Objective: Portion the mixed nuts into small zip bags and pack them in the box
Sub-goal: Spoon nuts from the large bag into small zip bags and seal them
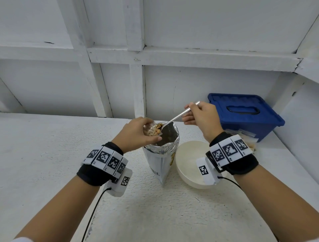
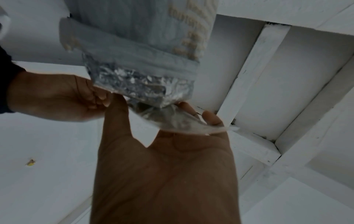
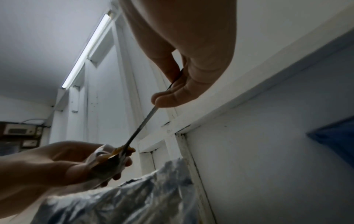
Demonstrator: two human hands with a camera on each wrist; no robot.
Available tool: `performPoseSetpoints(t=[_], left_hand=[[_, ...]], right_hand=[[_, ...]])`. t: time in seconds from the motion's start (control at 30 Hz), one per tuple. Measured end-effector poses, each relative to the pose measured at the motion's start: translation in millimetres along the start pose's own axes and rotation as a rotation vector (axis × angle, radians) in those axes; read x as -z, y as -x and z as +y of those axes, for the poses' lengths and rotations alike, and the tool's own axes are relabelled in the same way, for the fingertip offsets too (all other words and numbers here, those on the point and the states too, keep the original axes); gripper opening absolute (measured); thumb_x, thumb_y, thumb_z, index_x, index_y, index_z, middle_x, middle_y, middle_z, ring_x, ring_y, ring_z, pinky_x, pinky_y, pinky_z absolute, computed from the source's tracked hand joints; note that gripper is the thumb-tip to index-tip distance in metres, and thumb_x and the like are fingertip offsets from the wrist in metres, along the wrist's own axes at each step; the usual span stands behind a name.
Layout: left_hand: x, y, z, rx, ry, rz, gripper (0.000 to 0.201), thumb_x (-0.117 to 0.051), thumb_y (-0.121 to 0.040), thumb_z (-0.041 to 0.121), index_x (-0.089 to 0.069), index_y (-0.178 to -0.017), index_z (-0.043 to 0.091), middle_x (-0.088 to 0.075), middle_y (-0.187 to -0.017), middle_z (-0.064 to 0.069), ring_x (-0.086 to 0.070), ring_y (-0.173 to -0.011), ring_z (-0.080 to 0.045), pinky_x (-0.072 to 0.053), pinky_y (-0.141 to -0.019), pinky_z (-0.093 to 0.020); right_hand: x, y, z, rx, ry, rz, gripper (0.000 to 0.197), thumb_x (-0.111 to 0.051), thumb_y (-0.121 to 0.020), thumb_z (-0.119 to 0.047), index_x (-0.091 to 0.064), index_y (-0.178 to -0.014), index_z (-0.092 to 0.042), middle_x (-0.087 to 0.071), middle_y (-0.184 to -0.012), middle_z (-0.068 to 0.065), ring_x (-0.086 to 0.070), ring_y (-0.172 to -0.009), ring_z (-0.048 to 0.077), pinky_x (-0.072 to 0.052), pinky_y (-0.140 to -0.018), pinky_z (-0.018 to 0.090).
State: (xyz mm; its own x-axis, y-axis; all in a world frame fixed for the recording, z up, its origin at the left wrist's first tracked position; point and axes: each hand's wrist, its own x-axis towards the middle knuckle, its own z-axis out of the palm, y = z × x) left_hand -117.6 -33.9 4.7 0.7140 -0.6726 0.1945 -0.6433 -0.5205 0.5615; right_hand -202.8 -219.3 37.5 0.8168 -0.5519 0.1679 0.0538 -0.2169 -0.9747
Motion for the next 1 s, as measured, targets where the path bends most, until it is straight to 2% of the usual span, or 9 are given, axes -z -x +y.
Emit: performPoseSetpoints(t=[0.1, 0.2, 0.3, 0.37, 0.57, 0.67, 0.73, 0.9, 1.0], left_hand=[[-5, 4, 0, 0.01, 0.131, 0.08, 0.059, -0.074, -0.074, 0.038, -0.051, -0.123, 0.014, -0.055, -0.103, 0.006, -0.051, -0.085, -0.005, -0.038, -0.067, -0.007], [-9, 9, -1, 0.044, 0.274, 0.168, 0.055, -0.074, -0.074, 0.035, -0.049, -0.12, 0.017, -0.055, -0.093, 0.009, -0.052, -0.082, 0.0, -0.04, -0.068, -0.006], [-12, 13, -4, 0.057, 0.372, 0.22, 0.051, -0.075, -0.075, 0.031, -0.049, -0.118, 0.019, -0.059, -0.093, 0.004, -0.057, -0.086, -0.008, -0.045, -0.069, -0.012], [-11, 15, -6, 0.066, 0.376, 0.225, 0.053, -0.074, -0.076, 0.031, -0.049, -0.12, 0.016, -0.058, -0.094, 0.004, -0.057, -0.08, -0.012, -0.045, -0.062, -0.019], [-6, 20, -18, 0.115, 0.338, 0.189, 0.047, -0.069, -0.08, 0.033, -0.051, -0.12, 0.017, -0.057, -0.079, 0.011, -0.053, -0.05, 0.0, -0.038, -0.049, -0.015], [-5, 20, -22, 0.116, 0.348, 0.158, 0.045, -0.069, -0.08, 0.035, -0.053, -0.118, 0.017, -0.059, -0.077, 0.007, -0.051, -0.041, 0.002, -0.037, -0.046, -0.016], [-5, 19, -22, 0.107, 0.332, 0.137, 0.044, -0.069, -0.08, 0.036, -0.054, -0.116, 0.018, -0.062, -0.084, 0.005, -0.052, -0.042, 0.003, -0.038, -0.047, -0.018], [-5, 18, -21, 0.102, 0.303, 0.129, 0.042, -0.07, -0.079, 0.037, -0.055, -0.115, 0.021, -0.059, -0.089, 0.014, -0.06, -0.072, -0.007, -0.047, -0.064, -0.018], [-6, 17, -21, 0.105, 0.311, 0.121, 0.043, -0.07, -0.079, 0.036, -0.055, -0.116, 0.021, -0.058, -0.089, 0.016, -0.06, -0.076, -0.008, -0.048, -0.066, -0.018]], right_hand=[[-12, 2, -14, 0.169, 0.142, -0.05, 0.02, -0.044, -0.097, -0.016, -0.061, -0.086, -0.011, -0.062, -0.068, 0.003, -0.061, -0.054, 0.005, -0.055, -0.058, 0.02], [-20, 7, -30, 0.374, 0.211, -0.1, 0.019, -0.046, -0.096, -0.016, -0.061, -0.09, -0.008, -0.062, -0.067, -0.003, -0.062, -0.056, 0.003, -0.055, -0.059, 0.019], [-21, 8, -42, 0.528, 0.256, -0.114, 0.019, -0.048, -0.096, -0.016, -0.062, -0.09, -0.005, -0.061, -0.068, -0.006, -0.062, -0.058, 0.002, -0.055, -0.06, 0.02], [-18, 8, -45, 0.574, 0.257, -0.088, 0.019, -0.049, -0.095, -0.015, -0.063, -0.089, -0.004, -0.06, -0.067, -0.008, -0.062, -0.057, 0.001, -0.054, -0.059, 0.02], [7, 5, -33, 0.544, 0.214, 0.121, 0.014, -0.046, -0.096, -0.014, -0.058, -0.09, -0.01, -0.058, -0.072, -0.009, -0.059, -0.058, -0.002, -0.051, -0.055, 0.015], [7, 8, -8, 0.458, 0.328, 0.101, 0.016, -0.046, -0.096, -0.014, -0.058, -0.086, -0.011, -0.062, -0.073, 0.004, -0.062, -0.063, 0.016, -0.053, -0.058, 0.03], [-1, 10, 11, 0.408, 0.449, -0.02, 0.02, -0.047, -0.096, -0.016, -0.061, -0.087, -0.006, -0.064, -0.074, 0.014, -0.063, -0.067, 0.029, -0.052, -0.062, 0.037], [-20, 11, 44, 0.454, 0.641, -0.221, 0.021, -0.051, -0.094, -0.019, -0.068, -0.097, -0.008, -0.069, -0.081, 0.006, -0.062, -0.073, 0.021, -0.049, -0.068, 0.031], [-25, 10, 50, 0.468, 0.807, -0.282, 0.025, -0.048, -0.095, -0.024, -0.068, -0.104, -0.012, -0.07, -0.091, 0.01, -0.061, -0.084, 0.026, -0.048, -0.073, 0.033]])
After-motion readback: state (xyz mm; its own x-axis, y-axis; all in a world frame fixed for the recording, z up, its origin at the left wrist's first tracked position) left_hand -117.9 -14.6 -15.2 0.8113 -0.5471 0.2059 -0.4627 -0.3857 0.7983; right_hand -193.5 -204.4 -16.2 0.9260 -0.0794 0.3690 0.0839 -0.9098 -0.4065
